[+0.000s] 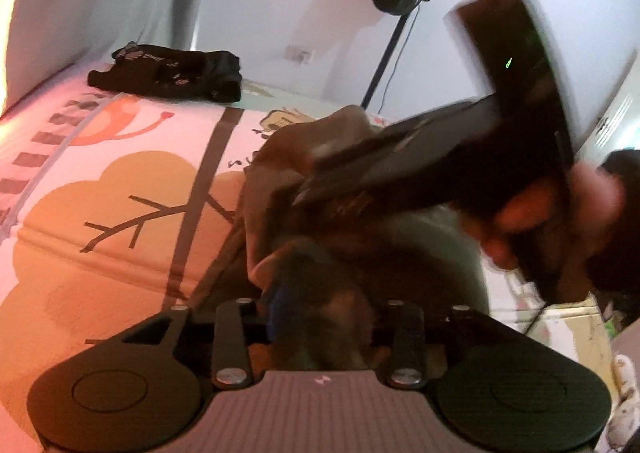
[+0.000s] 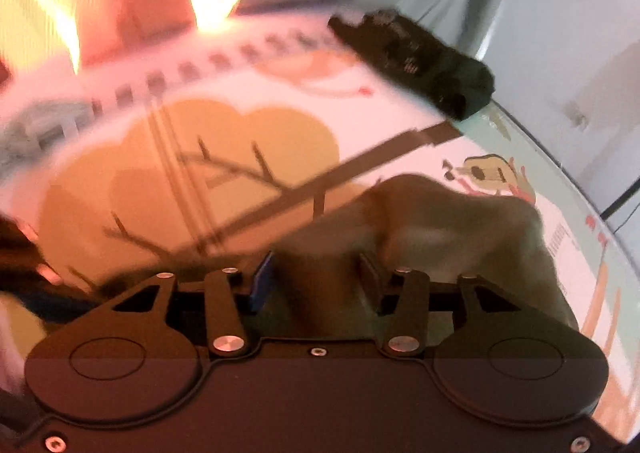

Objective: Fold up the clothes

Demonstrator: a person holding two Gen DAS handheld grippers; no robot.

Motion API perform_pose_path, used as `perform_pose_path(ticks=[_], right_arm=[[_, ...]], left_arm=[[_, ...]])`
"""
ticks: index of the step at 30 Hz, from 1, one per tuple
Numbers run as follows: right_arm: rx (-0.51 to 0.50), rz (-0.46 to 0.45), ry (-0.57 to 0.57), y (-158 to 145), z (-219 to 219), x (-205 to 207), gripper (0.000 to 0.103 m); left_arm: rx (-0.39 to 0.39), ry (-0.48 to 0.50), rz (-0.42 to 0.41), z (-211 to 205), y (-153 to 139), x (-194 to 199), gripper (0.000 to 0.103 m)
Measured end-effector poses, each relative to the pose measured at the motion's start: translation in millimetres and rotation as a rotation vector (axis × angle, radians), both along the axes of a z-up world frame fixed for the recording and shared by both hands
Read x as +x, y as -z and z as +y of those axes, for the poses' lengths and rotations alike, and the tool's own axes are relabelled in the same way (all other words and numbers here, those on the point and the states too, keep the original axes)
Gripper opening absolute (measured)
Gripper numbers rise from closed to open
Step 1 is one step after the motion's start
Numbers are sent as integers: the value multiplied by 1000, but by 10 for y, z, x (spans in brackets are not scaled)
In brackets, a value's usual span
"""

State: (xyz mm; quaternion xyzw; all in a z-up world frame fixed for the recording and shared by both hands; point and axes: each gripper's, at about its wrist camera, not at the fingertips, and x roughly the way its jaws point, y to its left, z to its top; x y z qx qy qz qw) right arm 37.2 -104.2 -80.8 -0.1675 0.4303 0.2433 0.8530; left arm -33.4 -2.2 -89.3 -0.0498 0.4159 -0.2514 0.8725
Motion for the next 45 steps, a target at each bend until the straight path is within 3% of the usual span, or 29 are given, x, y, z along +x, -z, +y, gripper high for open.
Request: perform_pose_path(ticks=[2,6,8,9,10,11,12,13,17,23,26,28,33,41,45], right_arm=[[36,14,21,-141,-117,-6,45],[58,73,42,-227,-270,-45,45],[72,110,39,-205,-300,-89,45],[74,124,38,-181,-291,-118,45],[75,137,37,-156,-280,-148,45],[76,150,37,-130,-268,-178,45],[84,149,41,-126,-264,-203,45],[92,147,46,-125,-260,-227,45],[160,143,66,-208,-306,-290,44],[236,235,64,-192,-355,-411,41],[255,285,41,-55,-296,-480,27],[281,320,42,52,-244,-489,12],[332,348,59,228,-106,-391,4],[380,381,42,303,142,-191,4],[373,411,35,329,266,-70,4]], left_arm=[[49,-20,-11,-32,16,4,47],[127,-69,-12,-24,77,44,72],[127,-74,26,-9,145,88,73],[118,-65,47,-2,180,110,71],[91,-53,84,11,225,133,61],[60,-38,122,19,269,155,46],[27,-18,174,27,314,184,9],[-4,0,223,35,356,210,6],[14,8,160,51,274,118,6],[-30,-46,173,201,214,179,6],[-14,-59,152,213,148,156,6],[-1,-70,133,229,94,144,6],[25,-88,118,269,59,125,5],[46,-136,73,455,-42,133,4],[58,-170,99,519,-2,191,4]])
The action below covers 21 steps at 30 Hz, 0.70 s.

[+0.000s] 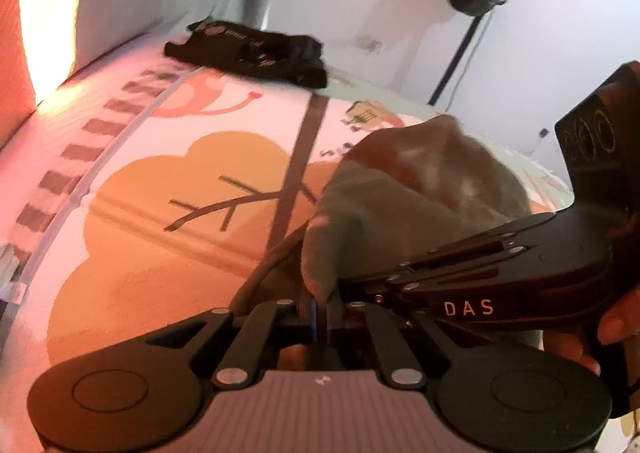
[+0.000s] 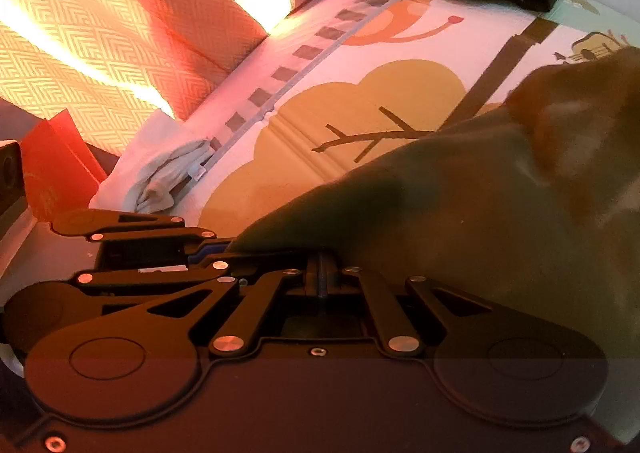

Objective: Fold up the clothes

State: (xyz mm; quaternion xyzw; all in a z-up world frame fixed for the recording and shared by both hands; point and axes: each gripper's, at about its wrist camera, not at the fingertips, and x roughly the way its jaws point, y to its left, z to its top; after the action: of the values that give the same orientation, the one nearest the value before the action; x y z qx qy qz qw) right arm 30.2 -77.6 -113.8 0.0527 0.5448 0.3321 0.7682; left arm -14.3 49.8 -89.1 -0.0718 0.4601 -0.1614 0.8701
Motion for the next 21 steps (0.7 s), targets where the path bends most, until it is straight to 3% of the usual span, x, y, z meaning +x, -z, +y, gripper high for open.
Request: perform_pose_path(ticks=[7,13,16,19,21], right_arm=[[-66,35,43,438,129,83,4],[-143,-4,41,575,271,85,4],[-146,-19,49,553,280,72,2],[-109,-41,72,424,197,30,3],[-58,-70,109,260,80,-26,11]], left_arm=[[51,-4,46,37,456,147,4],[-9,-25,86,194,668,234,6],[-3,-31,65,224,558,217,15],[14,-22,4,238,344,158,17],[17,-17,-59,240,142,97,21]])
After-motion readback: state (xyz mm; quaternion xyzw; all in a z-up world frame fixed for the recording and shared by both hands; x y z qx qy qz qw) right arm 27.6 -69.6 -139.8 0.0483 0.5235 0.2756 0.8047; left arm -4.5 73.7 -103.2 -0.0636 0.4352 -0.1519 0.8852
